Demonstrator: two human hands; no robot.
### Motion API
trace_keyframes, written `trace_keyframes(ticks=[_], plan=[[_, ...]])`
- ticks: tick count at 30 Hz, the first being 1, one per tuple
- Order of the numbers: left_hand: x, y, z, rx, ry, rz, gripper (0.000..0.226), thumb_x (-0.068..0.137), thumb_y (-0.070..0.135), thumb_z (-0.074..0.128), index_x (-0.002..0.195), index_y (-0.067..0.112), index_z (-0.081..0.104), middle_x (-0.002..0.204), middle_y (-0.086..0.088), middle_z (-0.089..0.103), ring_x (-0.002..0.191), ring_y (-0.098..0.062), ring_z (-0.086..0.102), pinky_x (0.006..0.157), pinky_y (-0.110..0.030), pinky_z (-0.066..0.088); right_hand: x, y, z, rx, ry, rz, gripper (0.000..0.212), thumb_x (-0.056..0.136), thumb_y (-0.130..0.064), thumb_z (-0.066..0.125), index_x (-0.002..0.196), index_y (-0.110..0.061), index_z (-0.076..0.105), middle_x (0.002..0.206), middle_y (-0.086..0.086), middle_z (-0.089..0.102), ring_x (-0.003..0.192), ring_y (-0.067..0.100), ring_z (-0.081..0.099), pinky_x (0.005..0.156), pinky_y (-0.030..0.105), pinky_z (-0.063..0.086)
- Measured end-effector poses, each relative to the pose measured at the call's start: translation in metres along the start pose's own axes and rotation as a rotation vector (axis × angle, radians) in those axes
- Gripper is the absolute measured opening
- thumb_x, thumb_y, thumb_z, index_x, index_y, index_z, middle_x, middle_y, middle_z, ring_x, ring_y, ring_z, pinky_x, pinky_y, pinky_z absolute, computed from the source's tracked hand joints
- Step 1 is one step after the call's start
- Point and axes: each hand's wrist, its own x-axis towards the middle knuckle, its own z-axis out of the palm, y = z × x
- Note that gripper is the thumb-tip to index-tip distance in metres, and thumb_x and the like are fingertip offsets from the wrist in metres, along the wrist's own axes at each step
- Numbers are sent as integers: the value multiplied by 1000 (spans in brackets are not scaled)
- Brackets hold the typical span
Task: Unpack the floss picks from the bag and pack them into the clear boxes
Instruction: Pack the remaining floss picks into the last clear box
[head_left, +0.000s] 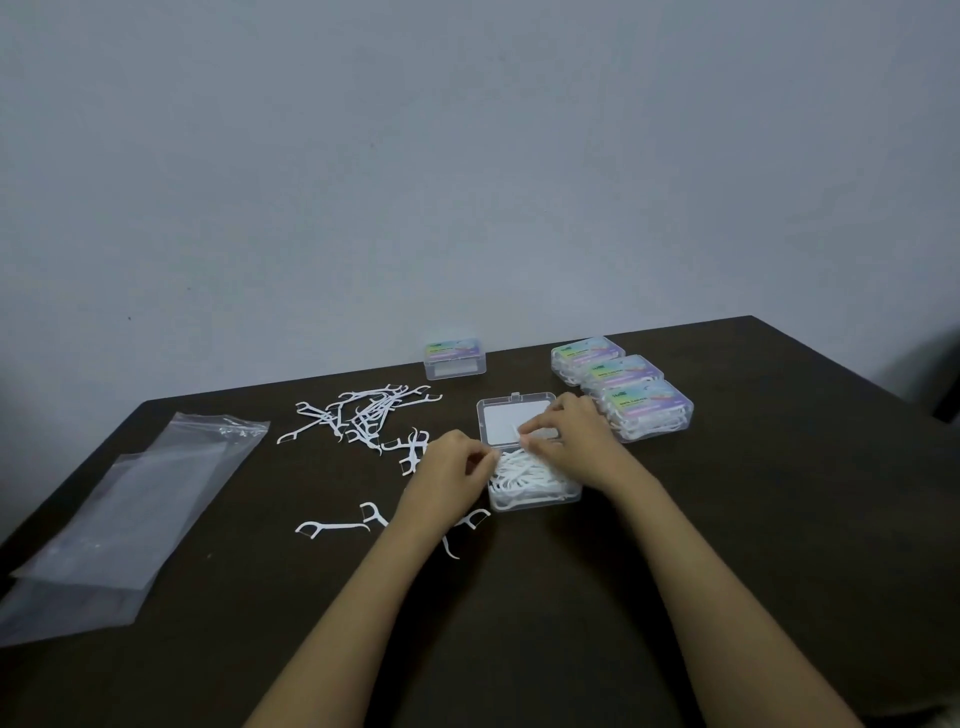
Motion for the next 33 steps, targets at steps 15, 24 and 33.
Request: trace_keyframes(ticks=[15,24,33], plan=[[-5,2,1,81,103,-2,22,90,32,56,102,18,67,89,9,44,81,-4,45,65,-19,31,-5,0,-6,78,-25,-99,28,95,-16,48,105,-31,69,124,0,44,120,15,34,106,38,28],[-7,8,12,57,62,-11,30,96,23,46,117,7,61,119,-3,56,110,-13,52,91,-20,36,-9,20,-27,233,-67,56,11,86,-14,63,94,-19,69,91,3,63,73,6,50,61,15,36],[-19,37,21,184,24,-47,25,99,16,30,106,5,51,109,-12,57,98,-30,55,79,-36,38,-7,19,-21,203,-75,62,18,89,-6,57,94,-16,71,94,14,67,84,25,59,70,26,47]])
